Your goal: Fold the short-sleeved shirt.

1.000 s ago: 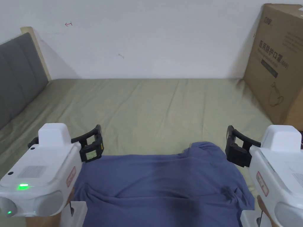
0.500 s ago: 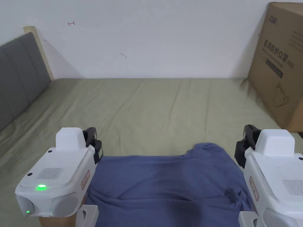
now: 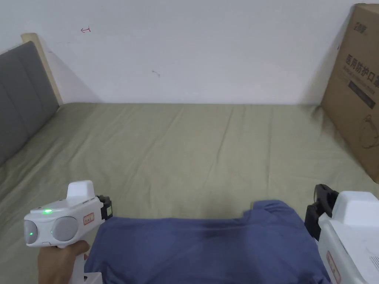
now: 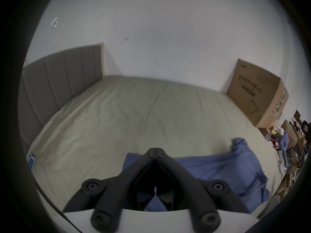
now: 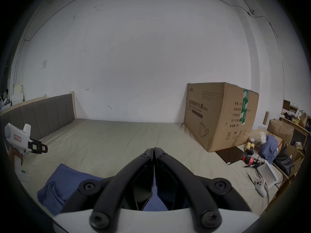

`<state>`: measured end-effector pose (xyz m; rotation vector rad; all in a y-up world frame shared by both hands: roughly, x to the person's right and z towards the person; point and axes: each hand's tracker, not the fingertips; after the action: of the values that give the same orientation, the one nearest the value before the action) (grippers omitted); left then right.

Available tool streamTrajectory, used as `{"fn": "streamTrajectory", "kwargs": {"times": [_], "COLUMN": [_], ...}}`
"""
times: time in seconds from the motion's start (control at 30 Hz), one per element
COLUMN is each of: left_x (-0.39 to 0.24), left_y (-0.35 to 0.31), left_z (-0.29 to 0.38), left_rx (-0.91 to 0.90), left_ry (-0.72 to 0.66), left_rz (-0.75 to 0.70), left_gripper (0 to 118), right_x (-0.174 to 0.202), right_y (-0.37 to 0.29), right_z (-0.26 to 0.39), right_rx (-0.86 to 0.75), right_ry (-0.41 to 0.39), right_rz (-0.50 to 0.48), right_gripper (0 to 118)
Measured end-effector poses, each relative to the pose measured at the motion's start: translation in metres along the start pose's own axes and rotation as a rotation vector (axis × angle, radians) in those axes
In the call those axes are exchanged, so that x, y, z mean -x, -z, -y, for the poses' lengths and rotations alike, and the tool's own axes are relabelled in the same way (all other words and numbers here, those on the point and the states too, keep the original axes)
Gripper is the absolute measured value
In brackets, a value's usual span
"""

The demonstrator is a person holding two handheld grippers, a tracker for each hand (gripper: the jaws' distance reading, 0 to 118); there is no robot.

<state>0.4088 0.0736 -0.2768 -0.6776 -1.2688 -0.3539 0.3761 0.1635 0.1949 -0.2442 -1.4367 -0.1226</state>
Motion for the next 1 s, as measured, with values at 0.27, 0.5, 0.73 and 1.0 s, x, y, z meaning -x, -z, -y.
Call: {"fn": "streamTrajectory", "kwargs": {"times": [0.27,0.5,0.73,1.0], "left_x": [0.041,0.047,0.026,0.008], "left_y": [0.104,0.136,0.16,0.135], "left_z": [0.002,0.012,0.026,0.016], "left_rx": [0.188,0.281,0.396,0.294], "left_ry": [-0.083,-0.091,-0.03,0.018], "left_rz": [-0.096,-0.101,-0.123,-0.084], "left_gripper": [20,104,51,0], "right_x": [-0.001,-0.002,-0.008,-0.037], "right_y": [0.053,0.075,0.08,0.116], "right_z": [0.023,0.04,0.052,0.058], "right_rx": [0.091,0.143,0.182,0.293], "right_ry": [0.018,0.01,0.001,0.022], "right_rz": [0.027,0.034,0.04,0.028], "right_gripper": [0,0,0,5]}}
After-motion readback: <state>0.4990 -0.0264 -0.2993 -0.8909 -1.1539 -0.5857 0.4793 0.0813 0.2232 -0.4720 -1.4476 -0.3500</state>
